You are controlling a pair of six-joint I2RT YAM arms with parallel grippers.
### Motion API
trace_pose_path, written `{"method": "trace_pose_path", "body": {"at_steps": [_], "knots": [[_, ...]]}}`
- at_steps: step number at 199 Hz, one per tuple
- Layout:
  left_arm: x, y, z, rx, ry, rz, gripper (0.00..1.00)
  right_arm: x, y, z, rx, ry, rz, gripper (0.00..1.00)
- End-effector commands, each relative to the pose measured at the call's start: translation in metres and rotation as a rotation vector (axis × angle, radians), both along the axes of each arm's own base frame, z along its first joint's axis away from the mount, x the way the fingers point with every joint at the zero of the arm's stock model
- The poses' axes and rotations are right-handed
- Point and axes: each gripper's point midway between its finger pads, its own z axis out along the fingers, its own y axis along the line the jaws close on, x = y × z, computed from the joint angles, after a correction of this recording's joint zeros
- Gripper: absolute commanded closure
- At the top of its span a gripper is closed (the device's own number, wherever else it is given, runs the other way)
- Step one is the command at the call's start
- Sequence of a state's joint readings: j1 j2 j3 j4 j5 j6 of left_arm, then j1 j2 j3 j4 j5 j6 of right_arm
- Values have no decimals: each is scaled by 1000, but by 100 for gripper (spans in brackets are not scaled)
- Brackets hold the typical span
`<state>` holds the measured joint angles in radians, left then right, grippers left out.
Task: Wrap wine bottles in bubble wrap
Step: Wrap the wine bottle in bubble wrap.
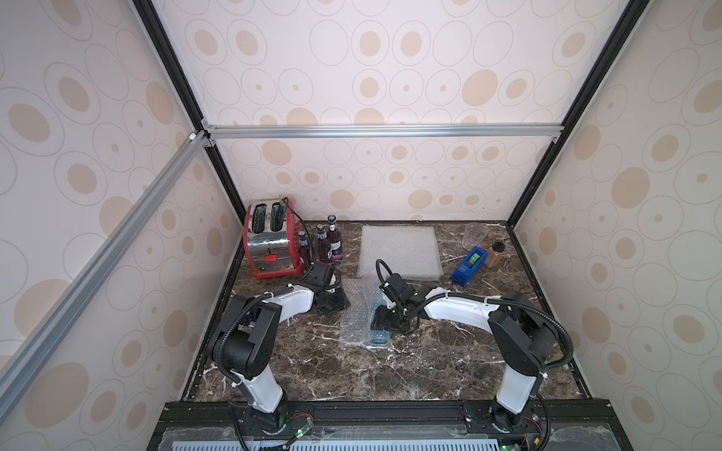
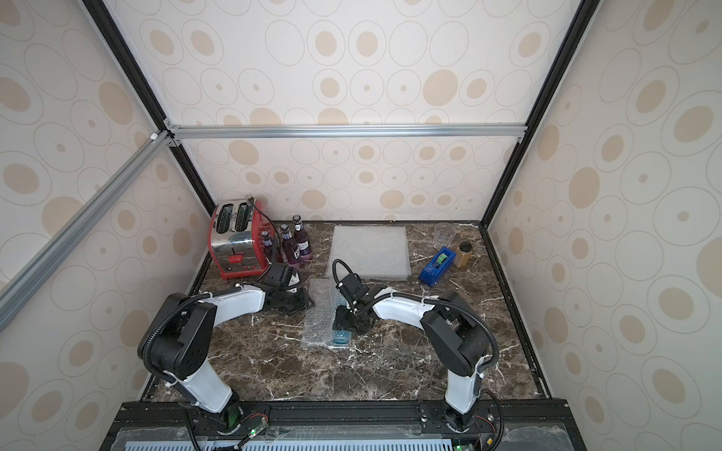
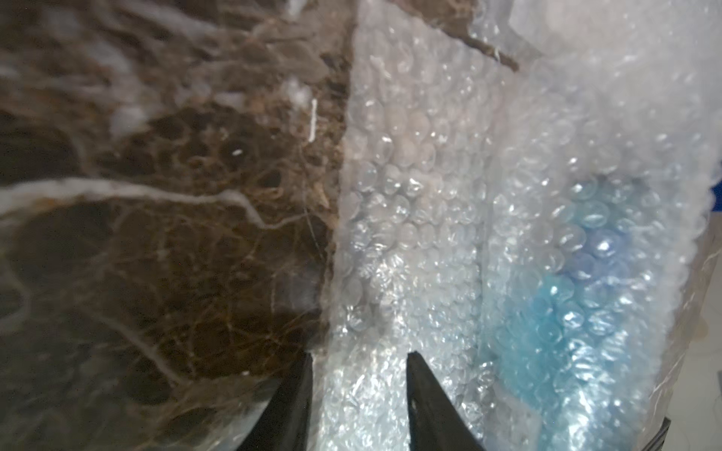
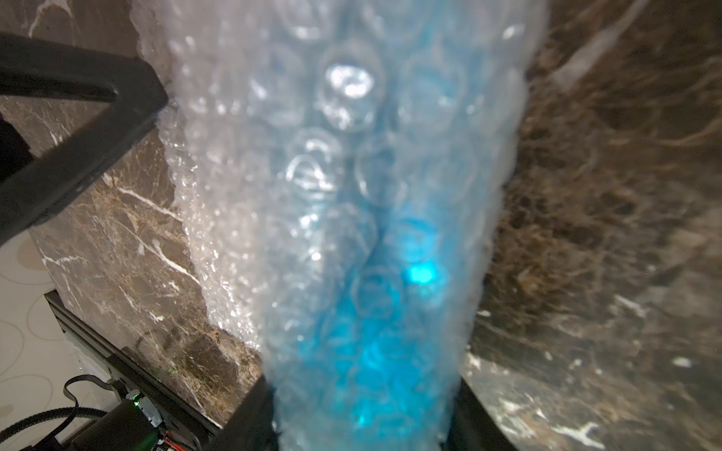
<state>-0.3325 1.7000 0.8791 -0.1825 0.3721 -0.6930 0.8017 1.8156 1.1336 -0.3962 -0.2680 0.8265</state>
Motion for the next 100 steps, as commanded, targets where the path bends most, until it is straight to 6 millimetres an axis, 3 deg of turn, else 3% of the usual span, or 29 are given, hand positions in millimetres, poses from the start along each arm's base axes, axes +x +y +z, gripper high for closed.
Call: {"method": "trace_pose_path", "body": {"at_steps": [1,36,100], "knots": [[-7,4,-12,12,44,16,78,-16,-22,-28,-120,74,-1,59],[-4,1,1,-9,4,11,100,-15,-21,-30,-119,72,4,59],[4,-13,38,-95,-79,-19,100,-14,-17,-34,-110,85,8,61]]}}
